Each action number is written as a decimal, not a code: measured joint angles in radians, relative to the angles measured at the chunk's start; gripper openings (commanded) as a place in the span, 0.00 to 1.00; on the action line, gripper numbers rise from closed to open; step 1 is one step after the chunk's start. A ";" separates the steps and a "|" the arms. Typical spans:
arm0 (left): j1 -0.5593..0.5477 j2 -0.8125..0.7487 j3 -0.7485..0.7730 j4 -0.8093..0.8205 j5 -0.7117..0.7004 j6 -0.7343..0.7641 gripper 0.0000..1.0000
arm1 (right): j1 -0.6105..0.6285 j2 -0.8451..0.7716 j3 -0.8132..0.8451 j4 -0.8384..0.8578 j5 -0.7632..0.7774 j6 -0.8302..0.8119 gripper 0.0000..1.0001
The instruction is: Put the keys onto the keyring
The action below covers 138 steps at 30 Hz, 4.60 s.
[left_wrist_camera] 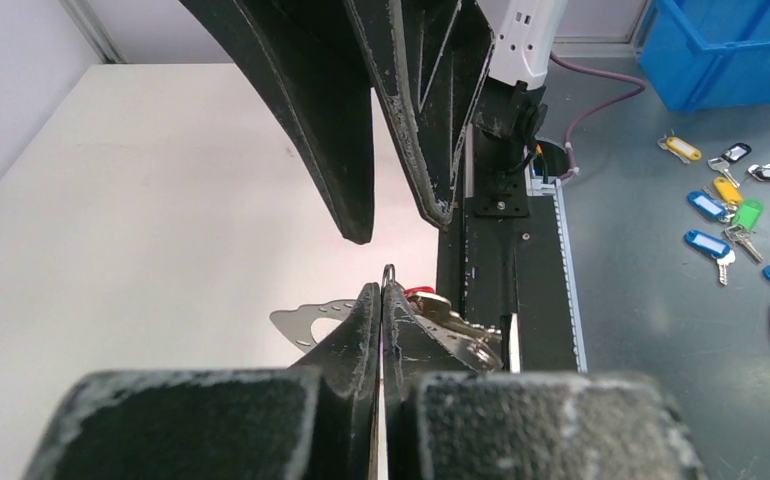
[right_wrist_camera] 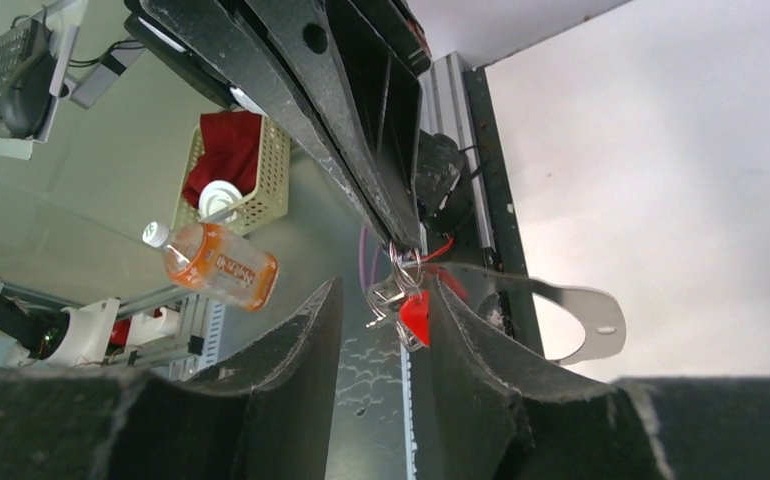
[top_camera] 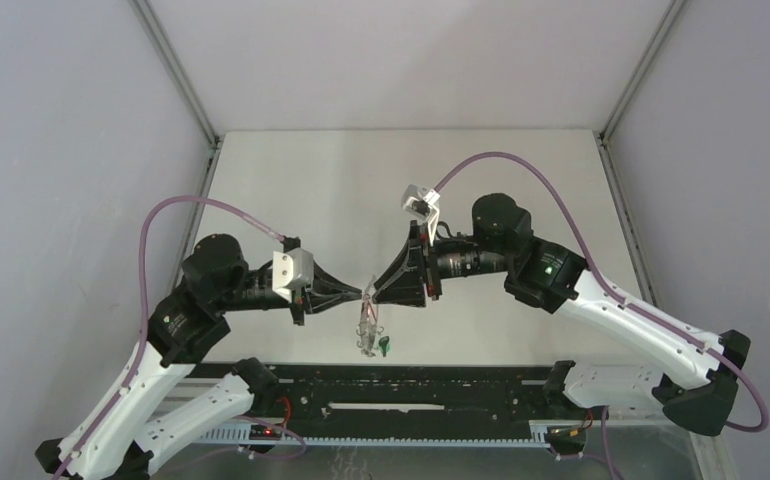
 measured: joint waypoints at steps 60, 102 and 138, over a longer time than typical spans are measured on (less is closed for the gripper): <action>0.002 0.085 0.026 -0.310 0.151 0.251 0.36 | 0.203 0.281 0.436 -0.582 0.249 -0.373 0.00; 0.002 -0.047 -0.047 0.118 0.096 -0.022 0.00 | 0.035 -0.029 0.022 -0.051 0.000 -0.051 0.60; 0.002 -0.066 -0.066 0.203 0.064 -0.106 0.00 | -0.006 -0.033 -0.068 0.204 -0.134 0.147 0.55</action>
